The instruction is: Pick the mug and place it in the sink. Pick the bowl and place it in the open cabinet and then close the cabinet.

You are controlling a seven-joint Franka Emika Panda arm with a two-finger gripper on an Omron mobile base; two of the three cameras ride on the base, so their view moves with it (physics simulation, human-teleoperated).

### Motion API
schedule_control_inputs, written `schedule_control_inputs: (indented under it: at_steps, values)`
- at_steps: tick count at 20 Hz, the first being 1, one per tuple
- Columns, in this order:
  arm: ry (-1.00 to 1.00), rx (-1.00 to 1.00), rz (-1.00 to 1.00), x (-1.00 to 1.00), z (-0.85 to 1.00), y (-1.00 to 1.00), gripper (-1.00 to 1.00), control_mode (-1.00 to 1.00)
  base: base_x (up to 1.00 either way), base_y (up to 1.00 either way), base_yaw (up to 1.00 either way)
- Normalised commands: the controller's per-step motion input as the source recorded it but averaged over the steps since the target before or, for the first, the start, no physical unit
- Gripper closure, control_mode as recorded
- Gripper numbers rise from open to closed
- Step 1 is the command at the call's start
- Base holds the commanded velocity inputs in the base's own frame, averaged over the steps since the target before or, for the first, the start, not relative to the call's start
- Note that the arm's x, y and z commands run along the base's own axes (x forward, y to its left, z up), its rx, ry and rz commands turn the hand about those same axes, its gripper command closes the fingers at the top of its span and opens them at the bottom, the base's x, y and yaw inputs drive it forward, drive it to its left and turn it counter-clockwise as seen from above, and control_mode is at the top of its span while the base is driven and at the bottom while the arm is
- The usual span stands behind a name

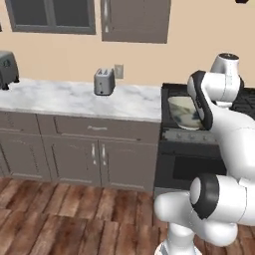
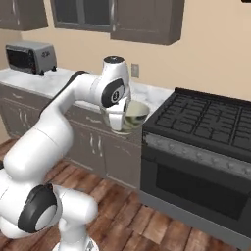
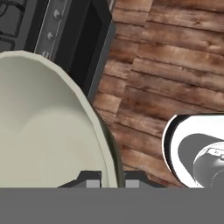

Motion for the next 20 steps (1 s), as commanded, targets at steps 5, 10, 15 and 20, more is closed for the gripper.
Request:
schedule_control_inputs:
  at_steps: [5, 10, 15, 20]
  values:
    - [0.00, 0.00, 0.00, 0.00, 0.00, 0.00, 1.00, 1.00, 0.00, -0.10, -0.85]
    - [0.00, 0.00, 0.00, 0.00, 0.00, 0.00, 1.00, 1.00, 0.00, -0.01, -0.92]
    - [0.00, 0.00, 0.00, 0.00, 0.00, 0.00, 1.00, 1.00, 0.22, -0.03, -0.56]
    - [0.00, 0.00, 0.00, 0.00, 0.00, 0.00, 1.00, 1.00, 0.05, -0.76, -0.14]
